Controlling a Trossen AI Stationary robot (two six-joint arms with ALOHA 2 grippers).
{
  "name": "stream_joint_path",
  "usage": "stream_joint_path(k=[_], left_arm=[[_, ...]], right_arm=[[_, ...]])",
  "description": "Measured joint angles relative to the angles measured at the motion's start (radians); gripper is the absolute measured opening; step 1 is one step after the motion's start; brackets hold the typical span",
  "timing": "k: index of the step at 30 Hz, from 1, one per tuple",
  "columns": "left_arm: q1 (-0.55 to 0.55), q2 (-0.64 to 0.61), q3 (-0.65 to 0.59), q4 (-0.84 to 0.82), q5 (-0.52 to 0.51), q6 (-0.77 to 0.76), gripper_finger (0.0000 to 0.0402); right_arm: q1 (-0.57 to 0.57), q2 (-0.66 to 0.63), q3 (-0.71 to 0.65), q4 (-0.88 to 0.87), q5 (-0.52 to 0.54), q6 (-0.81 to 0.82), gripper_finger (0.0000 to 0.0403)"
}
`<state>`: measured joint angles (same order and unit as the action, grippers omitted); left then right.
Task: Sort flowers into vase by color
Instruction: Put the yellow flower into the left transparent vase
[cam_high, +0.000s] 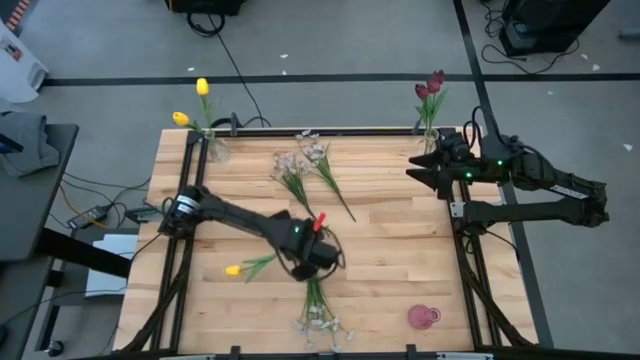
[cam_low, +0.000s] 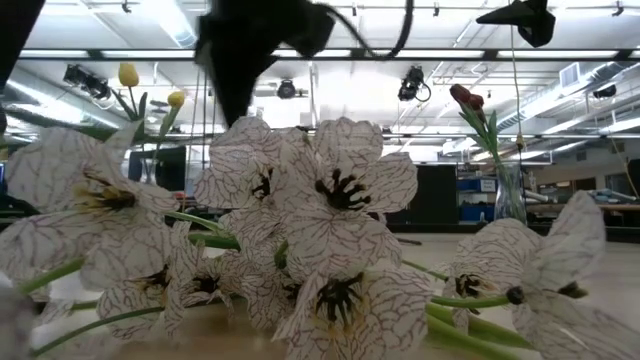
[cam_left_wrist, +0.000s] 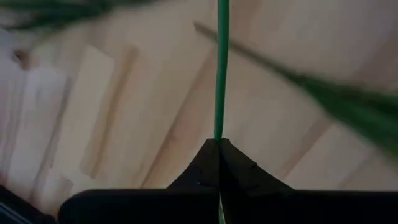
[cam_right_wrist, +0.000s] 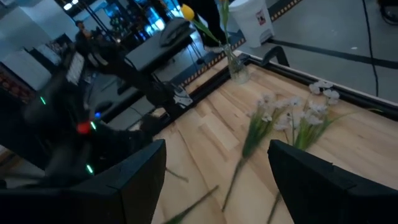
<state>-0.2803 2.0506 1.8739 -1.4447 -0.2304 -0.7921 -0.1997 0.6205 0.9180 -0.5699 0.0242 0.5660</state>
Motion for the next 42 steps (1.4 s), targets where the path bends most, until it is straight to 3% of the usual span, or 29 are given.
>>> stream_joint_path(k=[13,21,34,42], left_arm=[[0.145,-0.002,0.269,-0.028,-0.019,-0.118,0.0000],[0.264,-0.003,0.308,-0.014,0.116,-0.285,0.0000],[0.439,-0.004,0.309,0.366,0.406,-0.290,0.0000],[0.505,-0.004,0.309,0.483,0.462,-0.366,0.0000]], right_arm=[[0.000,-0.029,0.000,-0.104,-0.001,-0.115,0.0293],[0.001,-0.053,0.000,-0.153,0.029,-0.349,0.0293],[0.001,-0.030,0.000,-0.256,0.197,-0.720,0.0293],[0.001,-0.021,0.000,-0.380,0.303,-0.831,0.0293]])
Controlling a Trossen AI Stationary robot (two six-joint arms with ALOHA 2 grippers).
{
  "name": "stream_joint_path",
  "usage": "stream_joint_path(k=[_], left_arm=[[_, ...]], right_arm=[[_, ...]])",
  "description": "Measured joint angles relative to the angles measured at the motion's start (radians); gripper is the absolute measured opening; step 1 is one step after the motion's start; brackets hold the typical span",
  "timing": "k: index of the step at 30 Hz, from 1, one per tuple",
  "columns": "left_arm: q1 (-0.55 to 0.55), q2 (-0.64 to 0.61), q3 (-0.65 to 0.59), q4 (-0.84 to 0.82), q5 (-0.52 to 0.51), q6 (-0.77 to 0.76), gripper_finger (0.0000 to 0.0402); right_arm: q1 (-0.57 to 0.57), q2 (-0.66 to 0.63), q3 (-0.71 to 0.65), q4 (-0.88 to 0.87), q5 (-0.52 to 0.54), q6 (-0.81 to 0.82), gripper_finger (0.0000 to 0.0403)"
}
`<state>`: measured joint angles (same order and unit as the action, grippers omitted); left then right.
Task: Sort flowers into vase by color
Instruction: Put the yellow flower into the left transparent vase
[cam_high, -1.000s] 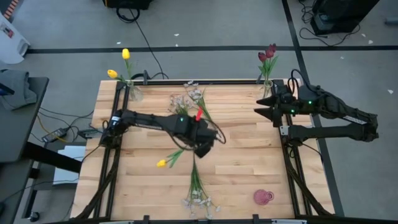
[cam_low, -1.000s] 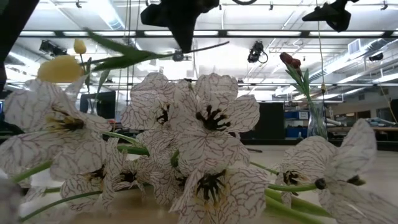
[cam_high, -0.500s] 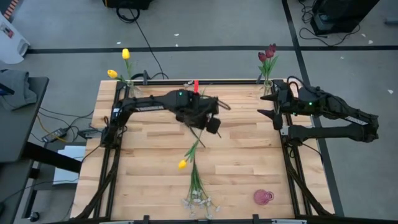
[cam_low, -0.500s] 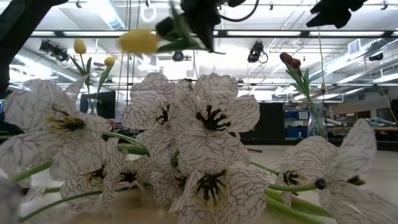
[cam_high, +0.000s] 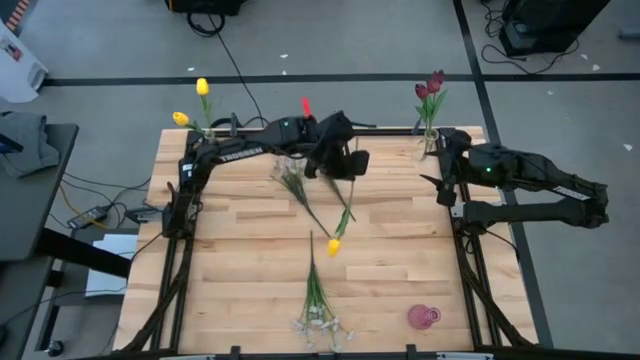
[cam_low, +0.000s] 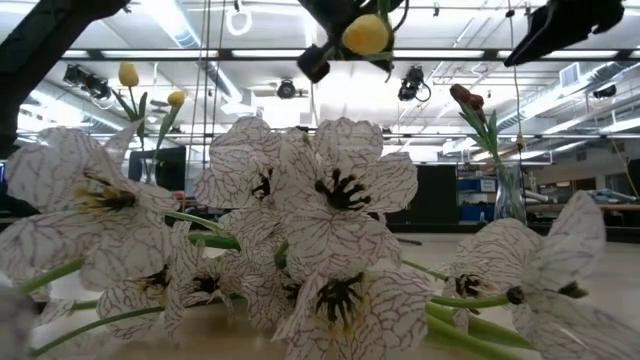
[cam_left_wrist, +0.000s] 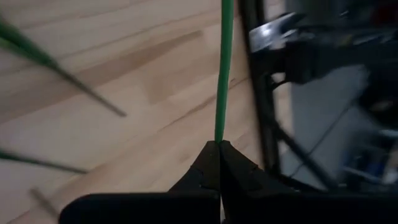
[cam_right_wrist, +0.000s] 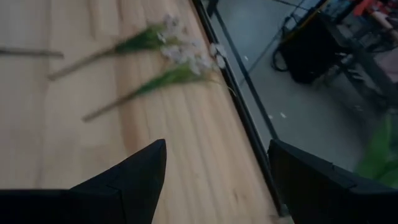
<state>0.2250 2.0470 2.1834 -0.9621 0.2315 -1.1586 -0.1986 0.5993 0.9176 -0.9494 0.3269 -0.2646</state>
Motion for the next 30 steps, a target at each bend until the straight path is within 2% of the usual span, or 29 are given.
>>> stream_joint_path(k=[6,13,16,21,25,30], left_arm=[[0.023,0.000,0.000,0.218,0.024,-0.147,0.0000],[0.026,0.000,-0.010,0.476,0.026,-0.293,0.0000],[0.026,0.000,-0.012,0.497,0.057,-0.316,0.0000],[0.026,0.000,-0.013,0.503,0.083,-0.347,0.0000],[0.026,0.001,-0.013,0.614,0.127,-0.450,0.0000],[0.026,0.008,-0.013,0.715,0.111,-0.581,0.0000]], right_arm=[[0.002,0.010,0.000,-0.015,0.047,-0.116,0.0293],[0.068,0.015,0.001,0.066,0.026,-0.231,0.0291],[0.125,0.015,0.017,0.131,0.005,-0.295,0.0288],[0.201,0.016,0.047,0.220,0.035,-0.338,0.0284],[0.251,0.016,0.051,0.287,0.055,-0.335,0.0283],[0.326,0.029,0.051,0.364,0.162,-0.363,0.0283]])
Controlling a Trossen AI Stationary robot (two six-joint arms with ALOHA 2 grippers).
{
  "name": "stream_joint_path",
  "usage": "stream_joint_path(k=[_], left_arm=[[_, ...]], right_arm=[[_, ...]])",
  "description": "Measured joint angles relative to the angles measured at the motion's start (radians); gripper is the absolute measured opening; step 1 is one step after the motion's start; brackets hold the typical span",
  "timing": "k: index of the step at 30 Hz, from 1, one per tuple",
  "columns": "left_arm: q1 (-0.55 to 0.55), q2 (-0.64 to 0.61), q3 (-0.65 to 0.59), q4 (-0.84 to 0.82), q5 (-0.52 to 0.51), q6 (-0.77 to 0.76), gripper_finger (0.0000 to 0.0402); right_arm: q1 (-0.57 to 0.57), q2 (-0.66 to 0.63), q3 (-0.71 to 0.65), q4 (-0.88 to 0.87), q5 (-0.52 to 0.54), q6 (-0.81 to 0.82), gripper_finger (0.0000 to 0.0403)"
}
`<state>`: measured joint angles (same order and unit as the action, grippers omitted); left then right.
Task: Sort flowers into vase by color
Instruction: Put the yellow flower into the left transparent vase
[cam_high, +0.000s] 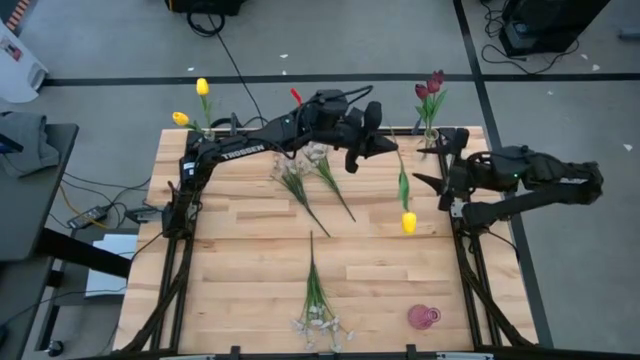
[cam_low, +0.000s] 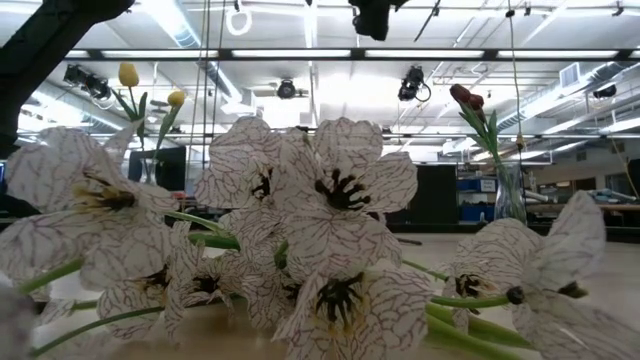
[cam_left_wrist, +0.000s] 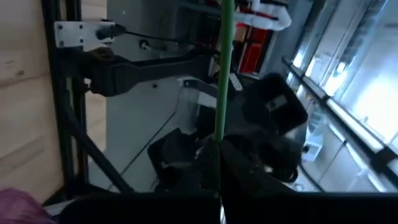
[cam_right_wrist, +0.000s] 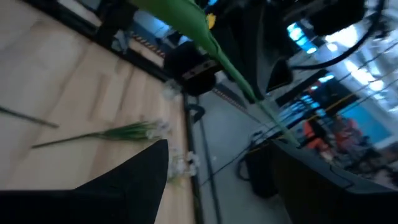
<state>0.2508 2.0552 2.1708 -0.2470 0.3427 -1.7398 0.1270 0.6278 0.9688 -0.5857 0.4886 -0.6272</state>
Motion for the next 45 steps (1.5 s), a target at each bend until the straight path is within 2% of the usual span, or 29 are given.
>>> stream_joint_path(k=[5,9,22,31,45], left_arm=[[-0.002,0.000,0.000,-0.012,-0.039,-0.065,0.0000],[-0.001,0.006,0.000,0.001,-0.062,-0.081,0.0000],[0.003,0.035,-0.001,0.034,-0.078,-0.132,0.0001],[-0.001,0.033,0.000,0.045,-0.076,-0.145,0.0001],[-0.040,0.040,0.000,0.045,-0.055,-0.156,0.0001]], right_arm=[[0.083,0.014,0.000,0.108,0.105,-0.082,0.0279],[0.134,0.035,0.000,0.177,0.147,-0.085,0.0272],[0.198,0.105,0.000,0.189,0.251,-0.072,0.0245],[0.201,0.105,0.000,0.196,0.281,-0.046,0.0215],[0.201,0.105,0.000,0.250,0.280,-0.020,0.0131]])
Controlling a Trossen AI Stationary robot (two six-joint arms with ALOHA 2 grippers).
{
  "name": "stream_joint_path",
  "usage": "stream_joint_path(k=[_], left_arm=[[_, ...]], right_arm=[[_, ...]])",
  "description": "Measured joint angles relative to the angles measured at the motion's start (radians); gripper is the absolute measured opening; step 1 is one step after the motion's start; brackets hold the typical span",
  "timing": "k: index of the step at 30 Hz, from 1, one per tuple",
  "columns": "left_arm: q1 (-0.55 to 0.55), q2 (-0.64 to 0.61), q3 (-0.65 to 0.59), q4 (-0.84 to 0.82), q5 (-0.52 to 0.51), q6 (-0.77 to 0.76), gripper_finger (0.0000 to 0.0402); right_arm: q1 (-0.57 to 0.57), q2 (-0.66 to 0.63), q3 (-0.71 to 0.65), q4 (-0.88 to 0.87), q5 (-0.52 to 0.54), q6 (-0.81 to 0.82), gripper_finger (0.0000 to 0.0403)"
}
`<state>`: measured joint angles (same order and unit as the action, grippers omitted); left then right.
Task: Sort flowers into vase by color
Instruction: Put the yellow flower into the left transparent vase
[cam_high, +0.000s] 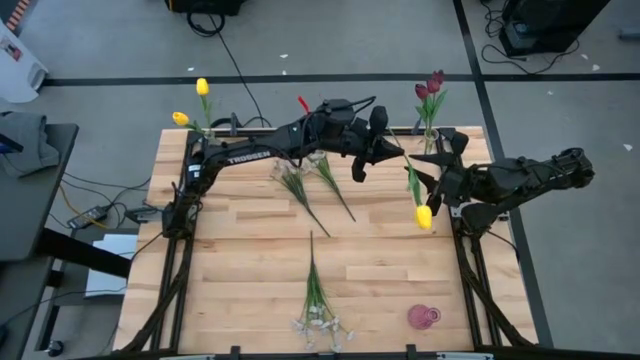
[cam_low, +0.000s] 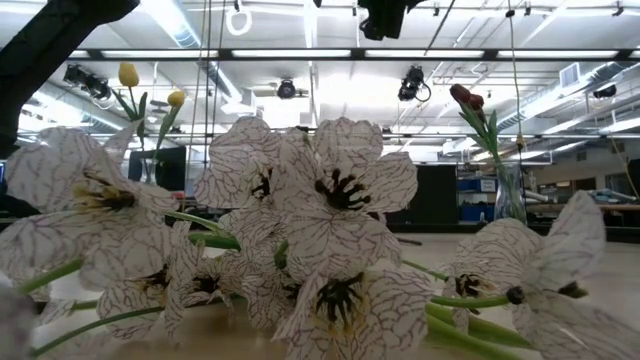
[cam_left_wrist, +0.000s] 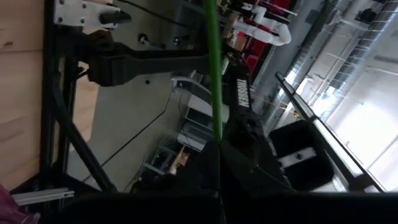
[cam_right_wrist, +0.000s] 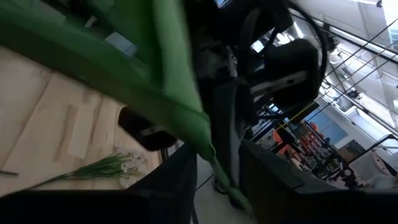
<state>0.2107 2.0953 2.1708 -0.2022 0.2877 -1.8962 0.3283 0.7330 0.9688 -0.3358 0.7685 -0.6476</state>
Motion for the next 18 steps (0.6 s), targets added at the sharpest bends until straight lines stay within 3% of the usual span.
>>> stream_joint_path(k=[10,18], left_arm=[[-0.003,0.017,0.000,0.009,0.019,-0.016,0.0001],[-0.003,0.017,0.000,0.023,0.017,-0.010,0.0001]], right_arm=[[0.000,0.000,0.000,0.006,-0.003,0.030,0.0099],[0.000,0.000,0.000,0.006,-0.003,0.053,0.0023]])
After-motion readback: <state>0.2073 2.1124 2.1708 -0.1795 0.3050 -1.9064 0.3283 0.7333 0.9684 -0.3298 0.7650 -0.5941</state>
